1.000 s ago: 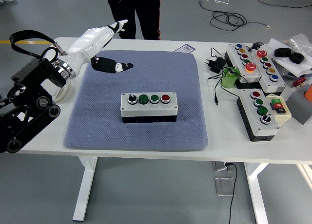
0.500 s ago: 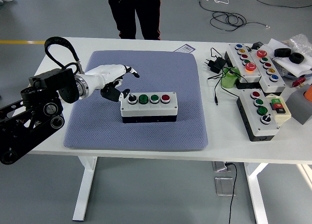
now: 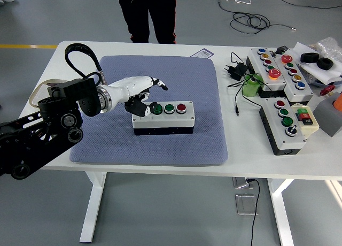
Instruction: Pick up the button,place it on the desk,press the button,press the button
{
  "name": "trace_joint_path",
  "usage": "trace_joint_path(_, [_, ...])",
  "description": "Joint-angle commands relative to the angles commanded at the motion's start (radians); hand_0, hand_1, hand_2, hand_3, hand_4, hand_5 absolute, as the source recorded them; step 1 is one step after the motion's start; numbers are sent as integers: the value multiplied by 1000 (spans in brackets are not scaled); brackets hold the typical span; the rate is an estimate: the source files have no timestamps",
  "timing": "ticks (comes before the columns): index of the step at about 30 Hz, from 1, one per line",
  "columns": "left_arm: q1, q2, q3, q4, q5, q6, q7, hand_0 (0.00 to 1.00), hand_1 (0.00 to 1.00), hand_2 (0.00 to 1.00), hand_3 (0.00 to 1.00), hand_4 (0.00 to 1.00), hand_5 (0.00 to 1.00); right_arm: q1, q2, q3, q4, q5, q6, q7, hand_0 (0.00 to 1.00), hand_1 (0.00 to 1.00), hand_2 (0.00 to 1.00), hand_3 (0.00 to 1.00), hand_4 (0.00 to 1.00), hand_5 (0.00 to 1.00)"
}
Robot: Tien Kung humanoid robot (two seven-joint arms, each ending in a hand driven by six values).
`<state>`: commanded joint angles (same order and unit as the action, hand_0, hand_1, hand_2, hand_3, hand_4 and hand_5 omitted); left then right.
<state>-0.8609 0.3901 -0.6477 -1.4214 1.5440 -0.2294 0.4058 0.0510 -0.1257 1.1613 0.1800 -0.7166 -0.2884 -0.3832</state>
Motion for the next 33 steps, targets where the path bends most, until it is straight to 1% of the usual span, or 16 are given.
trace_joint_path(1, [-2, -1, 5, -1, -1, -1, 0, 2, 2, 2, 868, 361, 2, 0, 0, 0, 0, 0, 0, 0, 643, 507, 548, 591, 245, 358])
trace_joint_path(2, [-4, -4, 13, -1, -1, -3, 0, 2, 2, 2, 865, 392, 2, -1, 0, -1, 0, 0, 0, 0, 643, 507, 548, 591, 245, 358])
trace_joint_path(10, [-24, -19, 59, 23, -9, -15, 2, 2, 2, 2, 864, 395, 2, -2, -1, -1, 0, 1, 0, 1, 642, 507, 548, 591, 245, 357])
trace_joint_path(19, [-35, -27, 79, 45, -14, -19, -1, 2, 2, 2, 862, 391, 2, 1, 0, -2, 0, 5, 0, 1, 642, 507, 548, 591, 245, 357])
trace_joint_path(23, [-40, -34, 93, 64, -17, -20, -3, 2, 2, 2, 862, 388, 2, 3, 0, -3, 0, 4, 0, 1, 642, 507, 548, 591, 245, 357])
trace_joint_path(29, [-41, -36, 104, 79, -21, -19, -6, 2, 2, 2, 861, 392, 2, 5, 0, -1, 0, 3, 0, 1, 642, 507, 548, 591, 245, 358])
trace_joint_path(33, [-44, -44, 111, 97, -19, -18, -8, 2, 2, 2, 861, 393, 2, 6, 0, -1, 0, 1, 0, 1, 642, 507, 548, 591, 245, 358])
